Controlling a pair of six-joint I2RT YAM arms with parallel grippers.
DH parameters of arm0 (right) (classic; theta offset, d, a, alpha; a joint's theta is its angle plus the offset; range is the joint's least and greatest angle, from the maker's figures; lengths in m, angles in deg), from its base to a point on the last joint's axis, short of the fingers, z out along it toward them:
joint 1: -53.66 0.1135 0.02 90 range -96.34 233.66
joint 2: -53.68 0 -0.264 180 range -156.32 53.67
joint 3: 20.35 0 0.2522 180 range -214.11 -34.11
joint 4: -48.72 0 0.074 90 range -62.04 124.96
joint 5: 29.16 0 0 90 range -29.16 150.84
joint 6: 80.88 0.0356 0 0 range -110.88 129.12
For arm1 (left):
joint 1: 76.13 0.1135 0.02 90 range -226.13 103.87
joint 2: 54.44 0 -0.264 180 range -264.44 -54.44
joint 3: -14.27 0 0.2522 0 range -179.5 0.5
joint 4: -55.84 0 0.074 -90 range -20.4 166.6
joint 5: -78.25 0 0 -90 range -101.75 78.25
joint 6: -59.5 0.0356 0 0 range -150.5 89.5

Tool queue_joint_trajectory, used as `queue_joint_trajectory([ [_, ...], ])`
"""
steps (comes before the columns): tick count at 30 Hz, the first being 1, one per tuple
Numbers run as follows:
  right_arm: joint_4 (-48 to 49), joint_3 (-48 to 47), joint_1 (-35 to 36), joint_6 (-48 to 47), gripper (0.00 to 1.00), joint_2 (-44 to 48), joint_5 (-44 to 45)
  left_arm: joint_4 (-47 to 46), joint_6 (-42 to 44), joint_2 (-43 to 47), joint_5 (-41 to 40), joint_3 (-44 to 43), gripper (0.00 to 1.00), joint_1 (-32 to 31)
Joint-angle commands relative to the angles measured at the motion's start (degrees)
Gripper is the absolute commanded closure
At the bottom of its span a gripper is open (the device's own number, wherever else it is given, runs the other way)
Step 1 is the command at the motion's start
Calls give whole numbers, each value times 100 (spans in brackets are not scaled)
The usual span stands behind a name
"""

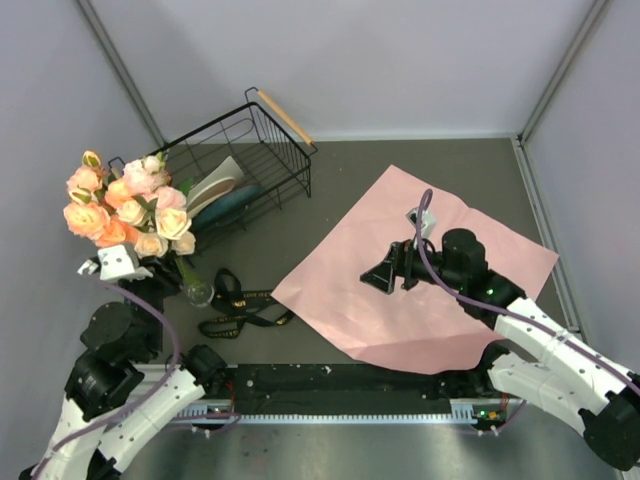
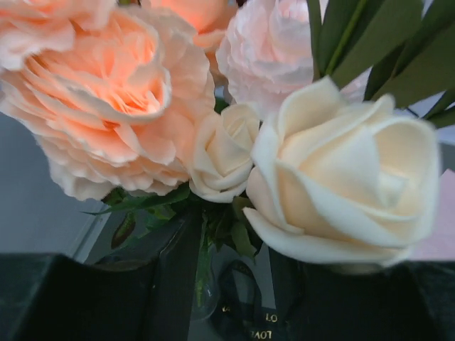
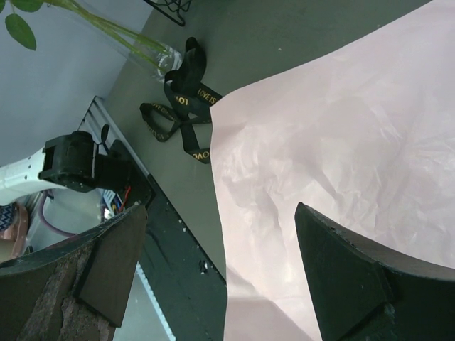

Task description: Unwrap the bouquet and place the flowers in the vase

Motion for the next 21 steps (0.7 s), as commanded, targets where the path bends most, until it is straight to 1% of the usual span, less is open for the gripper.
queue_joint_trajectory([
  [1,202,-50,-64,39,14,31,-58,162,-66,-57,454,-719,52,24],
  [6,0,-173,-81,5,14,39,118,310,-39,-91,1193,-1377,48,16],
  [7,-148,-243,-73,-30,14,65,170,363,-48,-118,1359,-1501,39,24],
  [9,-324,-331,-81,-162,14,109,337,504,-31,-214,1518,-1896,38,16],
  [11,-570,-445,-81,-285,14,197,495,601,-48,-285,1651,-2229,35,16],
  [14,-869,-630,-73,-452,14,294,688,689,-144,-329,1887,-2573,30,15],
  [16,-1036,-779,-73,-496,13,364,847,672,-276,-373,2019,-2723,29,7],
  [19,-1466,-1016,-81,-523,13,461,1382,619,-469,-592,2415,-2995,28,-63],
  [20,-1772,-1095,-81,-549,12,479,1732,619,-566,-801,2537,-3144,28,-107],
  [21,-1923,-1157,-73,-584,12,531,1918,628,-601,-925,2817,-3224,28,-116],
])
